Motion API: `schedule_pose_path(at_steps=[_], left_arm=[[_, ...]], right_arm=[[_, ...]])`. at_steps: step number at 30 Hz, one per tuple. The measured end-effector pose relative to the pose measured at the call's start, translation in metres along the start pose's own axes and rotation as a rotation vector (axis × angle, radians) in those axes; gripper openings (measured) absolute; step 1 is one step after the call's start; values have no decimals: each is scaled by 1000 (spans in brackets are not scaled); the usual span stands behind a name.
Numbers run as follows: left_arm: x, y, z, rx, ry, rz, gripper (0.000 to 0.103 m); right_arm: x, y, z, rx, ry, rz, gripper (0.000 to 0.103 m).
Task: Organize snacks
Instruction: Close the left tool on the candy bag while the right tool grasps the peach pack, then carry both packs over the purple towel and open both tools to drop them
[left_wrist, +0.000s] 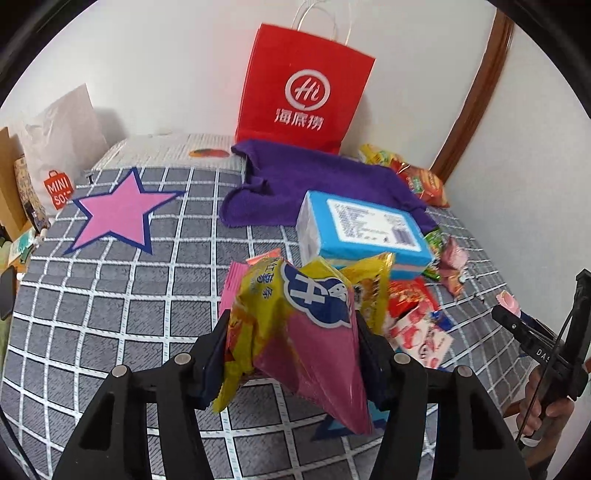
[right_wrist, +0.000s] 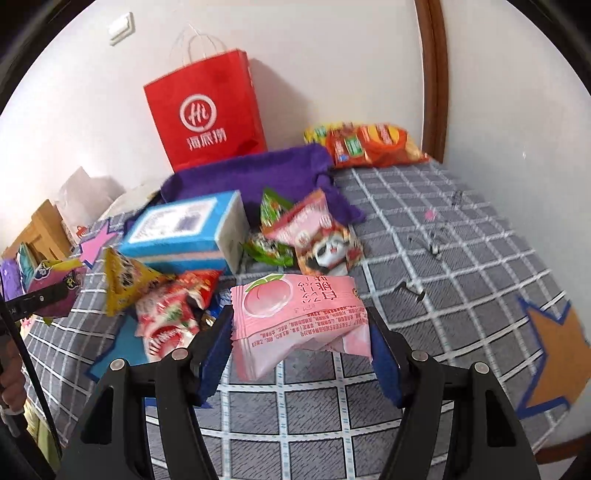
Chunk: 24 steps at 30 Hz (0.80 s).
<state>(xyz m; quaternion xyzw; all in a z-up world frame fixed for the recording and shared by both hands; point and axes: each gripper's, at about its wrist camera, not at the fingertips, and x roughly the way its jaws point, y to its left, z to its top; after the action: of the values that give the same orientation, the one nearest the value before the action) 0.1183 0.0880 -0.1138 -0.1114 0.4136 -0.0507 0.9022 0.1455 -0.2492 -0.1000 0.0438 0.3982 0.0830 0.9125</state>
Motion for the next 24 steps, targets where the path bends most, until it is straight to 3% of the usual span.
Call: schedule_pose_path(at_steps=[9,16,24], left_arm=[[-21,-12,36,21,-45,13,57],[-14,-27,75,47,-50,3,57],[-3,-39,116,80,-70,16,57]], right_arm=[[-29,17,47,-50,-36,-9,67],[-21,33,98,-118,-79,-28,68],[0,55,156,-152,-115,34,68]])
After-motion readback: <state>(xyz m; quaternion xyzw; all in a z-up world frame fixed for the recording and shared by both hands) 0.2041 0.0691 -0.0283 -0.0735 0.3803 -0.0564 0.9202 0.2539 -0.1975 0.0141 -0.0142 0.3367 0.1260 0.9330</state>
